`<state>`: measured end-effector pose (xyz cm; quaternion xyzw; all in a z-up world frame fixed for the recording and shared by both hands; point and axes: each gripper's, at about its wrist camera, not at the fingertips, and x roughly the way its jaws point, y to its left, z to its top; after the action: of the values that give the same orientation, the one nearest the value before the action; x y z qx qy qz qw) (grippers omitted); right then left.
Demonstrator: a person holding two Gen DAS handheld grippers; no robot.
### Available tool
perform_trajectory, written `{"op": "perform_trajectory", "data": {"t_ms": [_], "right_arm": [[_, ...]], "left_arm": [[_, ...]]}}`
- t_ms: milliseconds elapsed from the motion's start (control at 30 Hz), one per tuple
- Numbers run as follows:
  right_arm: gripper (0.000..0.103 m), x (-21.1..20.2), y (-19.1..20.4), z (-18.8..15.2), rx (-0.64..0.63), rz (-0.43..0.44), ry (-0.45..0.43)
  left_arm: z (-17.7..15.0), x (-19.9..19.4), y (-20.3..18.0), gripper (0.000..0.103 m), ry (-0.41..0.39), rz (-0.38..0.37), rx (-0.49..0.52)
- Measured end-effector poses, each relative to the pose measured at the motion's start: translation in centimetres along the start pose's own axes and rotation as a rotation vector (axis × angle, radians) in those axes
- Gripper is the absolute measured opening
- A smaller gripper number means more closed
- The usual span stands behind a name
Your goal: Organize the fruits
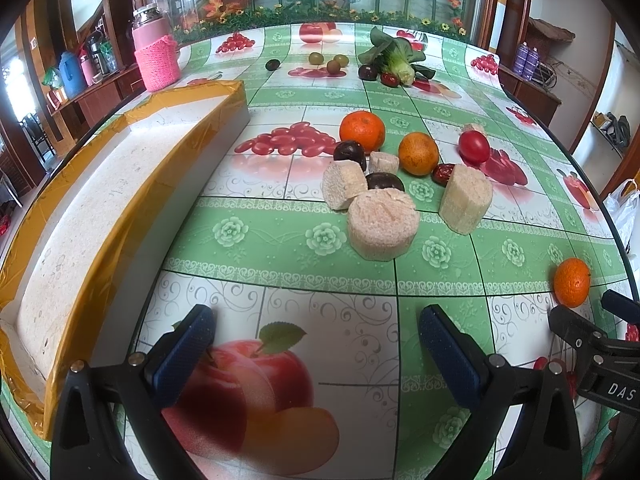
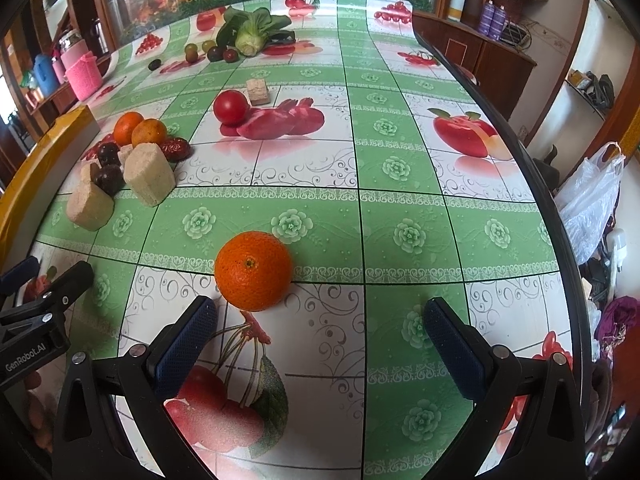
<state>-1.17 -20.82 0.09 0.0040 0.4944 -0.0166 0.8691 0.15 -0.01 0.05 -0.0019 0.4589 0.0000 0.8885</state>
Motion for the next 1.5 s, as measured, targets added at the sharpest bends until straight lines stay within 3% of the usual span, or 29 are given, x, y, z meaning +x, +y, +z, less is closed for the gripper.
{"op": "perform_trajectory", "data": {"t_ms": [500,767,867,1500], "right_arm": [[0.103,-0.6,-0.2,-0.3,0.003,0.022,0.016],[0.103,-4.4,0.8,-0.4,-0.080,0.029,-0.099],[0.103,-5.3,1.1,-0.3,-0.099,0.031,-0.123],[0.103,-8.1,1.3,-1.0,-0.078,0.049,-0.203]], "left_arm": [[-0.6,-0.1,0.0,0.103,0.001,-0.007,0.010],[0.0,-0.3,-0.1,0.103,0.018,0.014,0.028],[-0.2,-0.9,-0.3,0.103,0.003,0.036,0.047],[1.1,-7.2,1.3,0.103,-0.145,-0.026,0.025]]}}
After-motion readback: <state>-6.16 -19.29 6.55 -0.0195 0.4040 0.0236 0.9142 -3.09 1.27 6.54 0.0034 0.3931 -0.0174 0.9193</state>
